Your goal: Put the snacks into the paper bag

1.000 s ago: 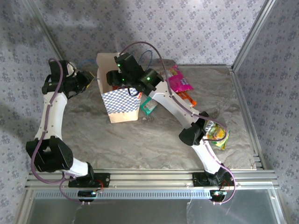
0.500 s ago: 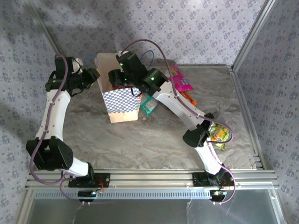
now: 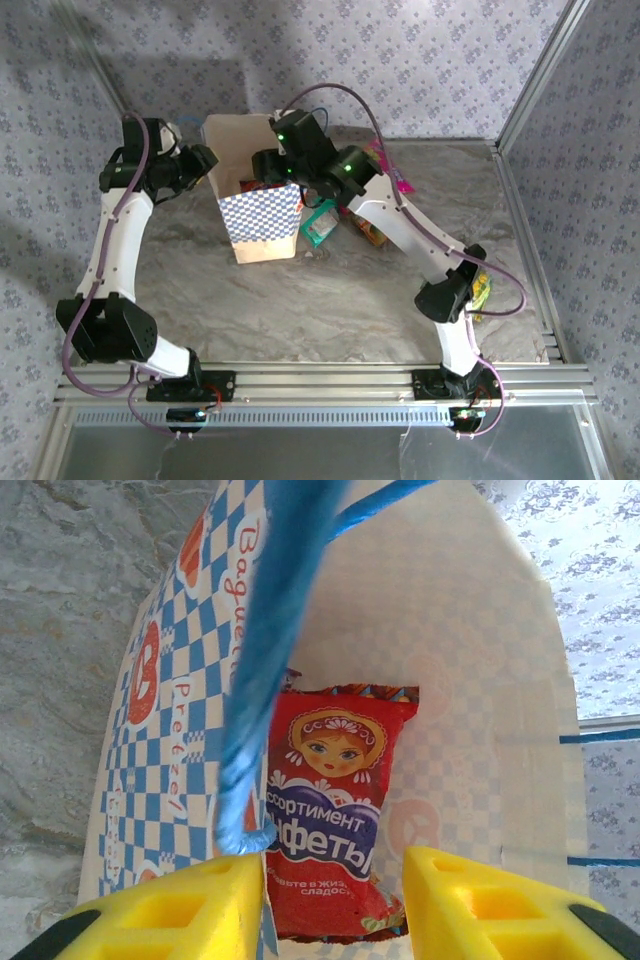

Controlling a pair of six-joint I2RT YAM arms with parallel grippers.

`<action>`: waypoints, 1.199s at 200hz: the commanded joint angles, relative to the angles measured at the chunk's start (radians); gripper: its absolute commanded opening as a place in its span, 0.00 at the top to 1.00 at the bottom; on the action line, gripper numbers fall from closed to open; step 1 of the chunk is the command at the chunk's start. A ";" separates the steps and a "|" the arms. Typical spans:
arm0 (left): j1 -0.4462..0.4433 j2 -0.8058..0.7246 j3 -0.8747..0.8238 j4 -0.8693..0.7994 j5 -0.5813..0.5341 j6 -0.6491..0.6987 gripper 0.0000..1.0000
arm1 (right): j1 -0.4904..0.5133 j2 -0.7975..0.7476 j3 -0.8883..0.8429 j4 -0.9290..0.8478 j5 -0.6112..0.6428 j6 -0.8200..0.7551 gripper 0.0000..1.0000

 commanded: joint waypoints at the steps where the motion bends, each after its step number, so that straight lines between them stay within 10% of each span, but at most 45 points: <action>1: -0.023 0.021 0.049 -0.043 -0.033 0.036 0.59 | -0.026 -0.093 -0.079 0.055 0.015 0.008 0.43; 240: -0.081 0.078 0.141 -0.172 -0.270 0.121 0.59 | -0.353 -0.626 -0.838 0.103 0.061 0.215 0.36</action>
